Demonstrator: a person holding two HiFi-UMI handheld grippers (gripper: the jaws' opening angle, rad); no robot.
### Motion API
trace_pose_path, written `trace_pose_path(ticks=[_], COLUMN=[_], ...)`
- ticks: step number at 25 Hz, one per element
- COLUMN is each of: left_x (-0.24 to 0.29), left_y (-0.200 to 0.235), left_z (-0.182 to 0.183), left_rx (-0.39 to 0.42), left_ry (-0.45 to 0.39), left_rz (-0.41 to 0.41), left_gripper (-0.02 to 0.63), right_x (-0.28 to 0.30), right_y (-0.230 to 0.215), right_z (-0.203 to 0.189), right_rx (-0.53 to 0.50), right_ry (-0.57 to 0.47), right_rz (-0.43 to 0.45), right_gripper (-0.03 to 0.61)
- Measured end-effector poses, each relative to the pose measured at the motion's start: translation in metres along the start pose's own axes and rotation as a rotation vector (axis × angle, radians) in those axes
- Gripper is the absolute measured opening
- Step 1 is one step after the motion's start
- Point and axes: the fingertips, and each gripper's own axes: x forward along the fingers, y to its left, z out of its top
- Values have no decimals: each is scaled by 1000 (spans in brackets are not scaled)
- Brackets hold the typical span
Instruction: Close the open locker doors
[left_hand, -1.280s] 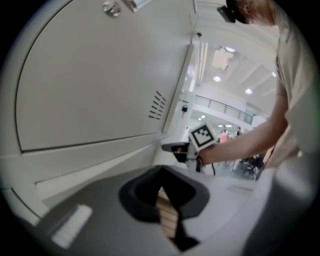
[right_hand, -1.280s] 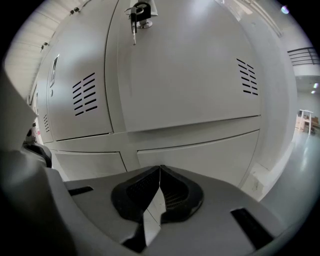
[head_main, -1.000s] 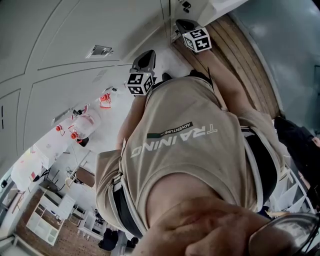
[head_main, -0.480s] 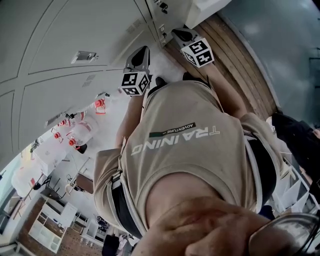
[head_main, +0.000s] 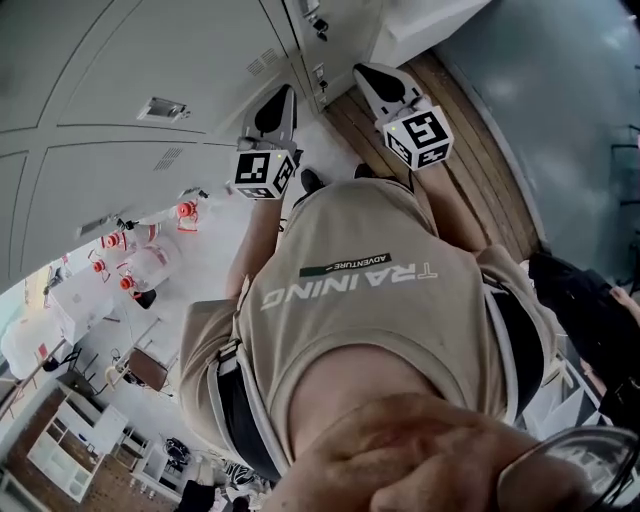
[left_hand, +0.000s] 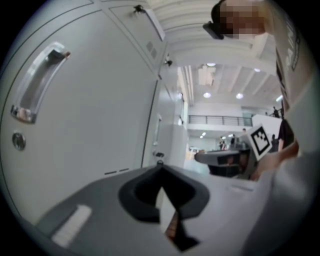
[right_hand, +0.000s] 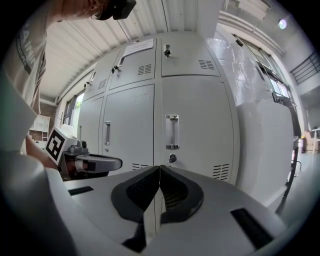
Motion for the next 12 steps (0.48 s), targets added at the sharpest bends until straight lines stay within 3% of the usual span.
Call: trace_pose_path(ticks=[6,12], left_x=[-10,-20], left_y=[6,11], left_z=[25,20], left_rx=[27,30], left_ry=[-46,-33], left_rz=[51,86], left_gripper=[5,5], right_x=[2,6], right_y=[6,14], right_z=[10,8], right_rx=[21,9], right_ry=[-31,-22], right_rz=[29,59], right_gripper=[13,12])
